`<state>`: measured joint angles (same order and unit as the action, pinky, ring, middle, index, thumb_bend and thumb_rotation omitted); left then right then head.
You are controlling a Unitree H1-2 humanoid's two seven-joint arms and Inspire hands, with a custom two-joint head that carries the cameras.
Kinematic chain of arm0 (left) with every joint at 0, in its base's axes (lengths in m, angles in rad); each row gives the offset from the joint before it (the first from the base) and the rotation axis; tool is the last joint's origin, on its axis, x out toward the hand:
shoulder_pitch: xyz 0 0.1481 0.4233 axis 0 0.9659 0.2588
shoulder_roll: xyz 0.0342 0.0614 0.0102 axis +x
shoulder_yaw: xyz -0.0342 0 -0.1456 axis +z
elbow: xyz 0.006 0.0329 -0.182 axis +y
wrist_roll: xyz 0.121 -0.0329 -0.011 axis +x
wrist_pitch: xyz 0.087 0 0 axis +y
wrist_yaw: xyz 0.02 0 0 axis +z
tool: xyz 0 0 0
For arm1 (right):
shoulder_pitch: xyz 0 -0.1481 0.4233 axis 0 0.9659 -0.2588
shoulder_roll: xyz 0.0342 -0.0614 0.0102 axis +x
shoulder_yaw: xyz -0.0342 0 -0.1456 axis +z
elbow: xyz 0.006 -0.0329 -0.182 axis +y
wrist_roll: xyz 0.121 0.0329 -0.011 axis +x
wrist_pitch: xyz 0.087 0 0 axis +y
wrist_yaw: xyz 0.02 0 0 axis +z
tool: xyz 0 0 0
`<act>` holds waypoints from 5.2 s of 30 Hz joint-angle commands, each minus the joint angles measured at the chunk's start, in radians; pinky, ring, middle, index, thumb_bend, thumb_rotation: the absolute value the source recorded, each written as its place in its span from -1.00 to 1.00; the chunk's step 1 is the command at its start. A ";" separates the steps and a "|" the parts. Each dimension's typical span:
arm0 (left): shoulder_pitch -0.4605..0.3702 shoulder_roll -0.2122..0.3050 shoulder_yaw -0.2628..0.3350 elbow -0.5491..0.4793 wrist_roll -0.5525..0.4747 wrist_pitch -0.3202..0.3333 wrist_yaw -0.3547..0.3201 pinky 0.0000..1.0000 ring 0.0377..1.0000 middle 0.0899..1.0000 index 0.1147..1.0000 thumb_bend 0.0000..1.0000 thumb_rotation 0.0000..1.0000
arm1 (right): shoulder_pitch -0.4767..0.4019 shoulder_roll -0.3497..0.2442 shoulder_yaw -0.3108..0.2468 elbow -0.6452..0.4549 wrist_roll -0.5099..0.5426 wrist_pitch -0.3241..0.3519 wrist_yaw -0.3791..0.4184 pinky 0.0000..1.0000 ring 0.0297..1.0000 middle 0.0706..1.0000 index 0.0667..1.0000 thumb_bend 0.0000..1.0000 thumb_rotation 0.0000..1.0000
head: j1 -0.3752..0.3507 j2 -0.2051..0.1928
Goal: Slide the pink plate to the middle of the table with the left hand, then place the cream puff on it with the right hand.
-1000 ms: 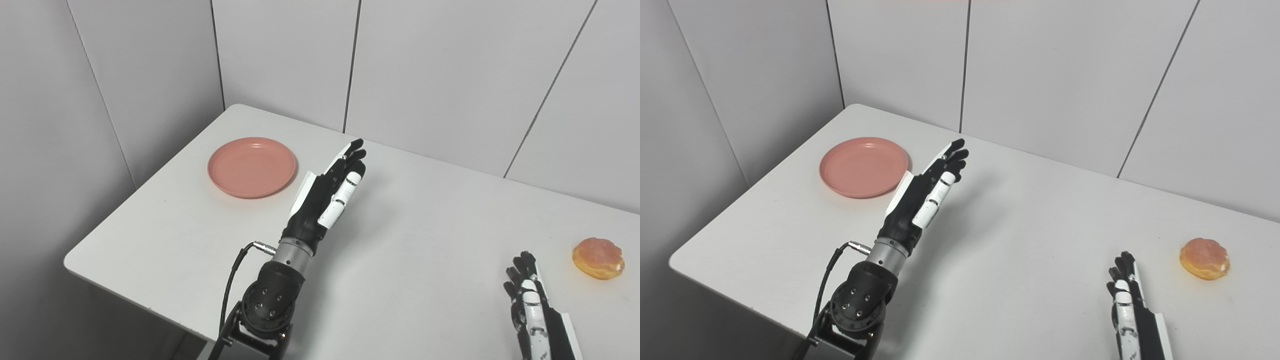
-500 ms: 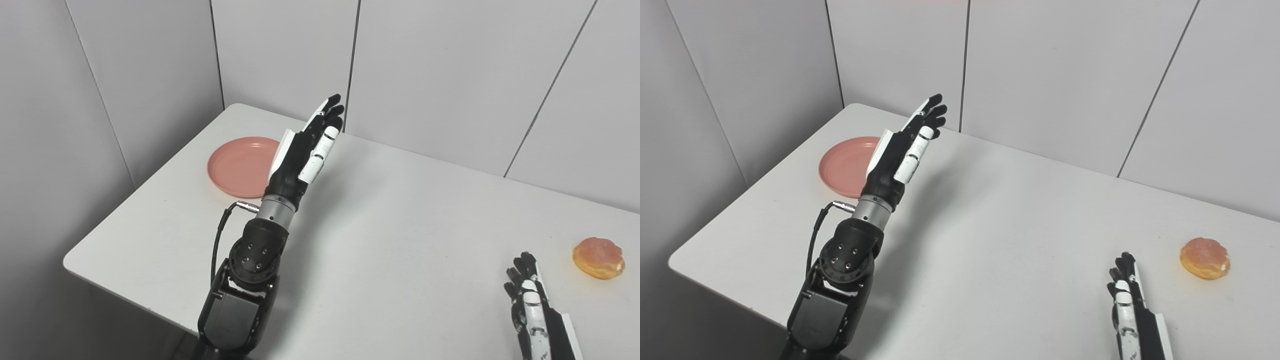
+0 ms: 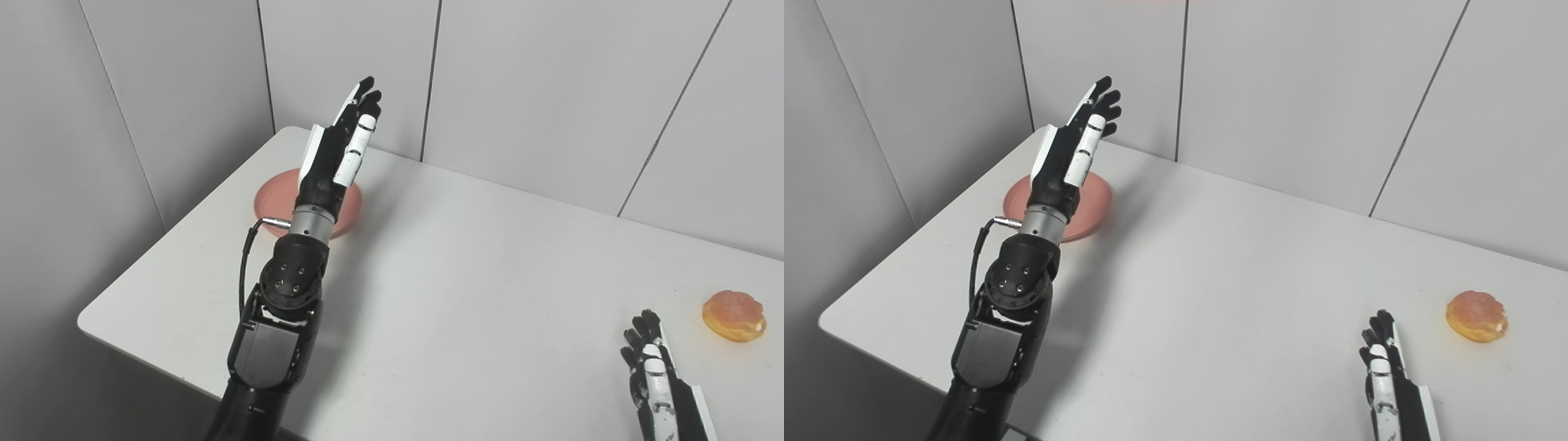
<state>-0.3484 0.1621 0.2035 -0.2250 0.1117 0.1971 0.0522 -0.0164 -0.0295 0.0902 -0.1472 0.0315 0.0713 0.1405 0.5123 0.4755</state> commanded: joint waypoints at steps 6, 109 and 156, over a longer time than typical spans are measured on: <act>-0.060 0.035 0.063 -0.018 -0.053 0.008 0.029 0.75 0.79 0.83 0.79 -0.13 1.00 | -0.025 0.002 -0.001 -0.026 0.005 -0.014 -0.001 1.00 1.00 1.00 1.00 -1.00 1.00 | 0.001 -0.001; -0.079 0.273 0.283 0.661 -0.469 -0.080 -0.031 0.88 0.89 0.88 0.84 -0.35 1.00 | -0.024 -0.015 -0.012 -0.049 0.038 0.022 0.005 1.00 1.00 1.00 1.00 -1.00 1.00 | 0.025 0.022; -0.103 0.156 0.156 0.769 -0.500 -0.089 -0.101 0.90 0.88 0.88 0.84 -0.27 1.00 | -0.020 -0.015 -0.004 -0.050 0.020 0.012 0.004 1.00 1.00 1.00 1.00 -0.98 1.00 | -0.012 0.054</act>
<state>-0.4476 0.3303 0.3734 0.5591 -0.3880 0.0653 -0.0339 -0.0164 -0.0473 0.0844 -0.1731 0.0538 0.1049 0.1461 0.5031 0.5262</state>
